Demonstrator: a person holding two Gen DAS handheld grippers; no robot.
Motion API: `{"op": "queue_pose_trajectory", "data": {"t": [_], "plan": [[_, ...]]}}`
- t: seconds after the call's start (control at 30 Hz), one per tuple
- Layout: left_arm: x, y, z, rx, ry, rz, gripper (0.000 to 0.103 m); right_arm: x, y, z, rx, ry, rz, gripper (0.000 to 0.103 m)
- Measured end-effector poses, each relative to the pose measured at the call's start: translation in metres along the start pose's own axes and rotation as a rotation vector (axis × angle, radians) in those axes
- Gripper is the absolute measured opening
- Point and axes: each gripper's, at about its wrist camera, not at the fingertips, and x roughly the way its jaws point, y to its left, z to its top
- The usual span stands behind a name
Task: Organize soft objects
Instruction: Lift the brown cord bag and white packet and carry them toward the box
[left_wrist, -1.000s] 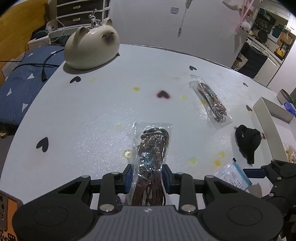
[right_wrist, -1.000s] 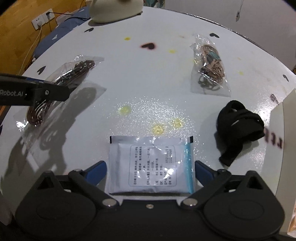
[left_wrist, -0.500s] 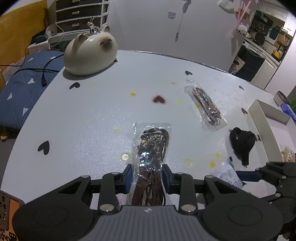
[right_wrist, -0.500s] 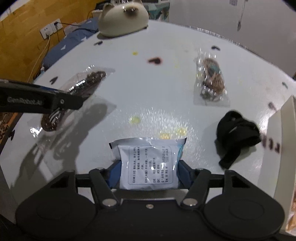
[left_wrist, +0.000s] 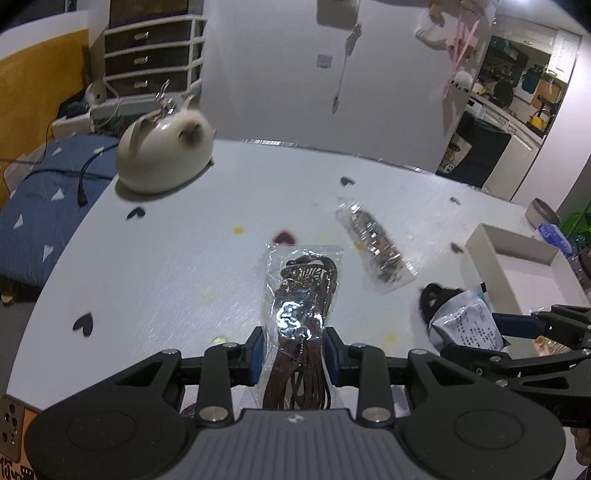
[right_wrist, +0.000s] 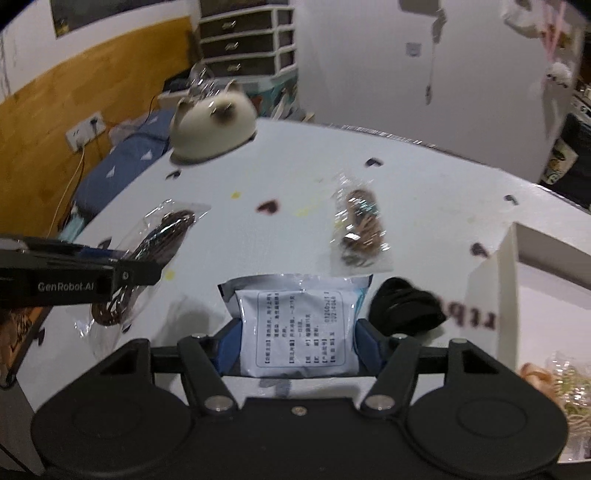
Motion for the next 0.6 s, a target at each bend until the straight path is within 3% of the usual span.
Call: {"op": "queue_pose_trajectory", "data": {"t": [0.6], "plan": [[-0.012,-0.121,0.012,-0.011,-0.062,-0.052,0.034,-0.069,-0.124,-0.017,0.118,-0.097,-0.066,0.066]]}}
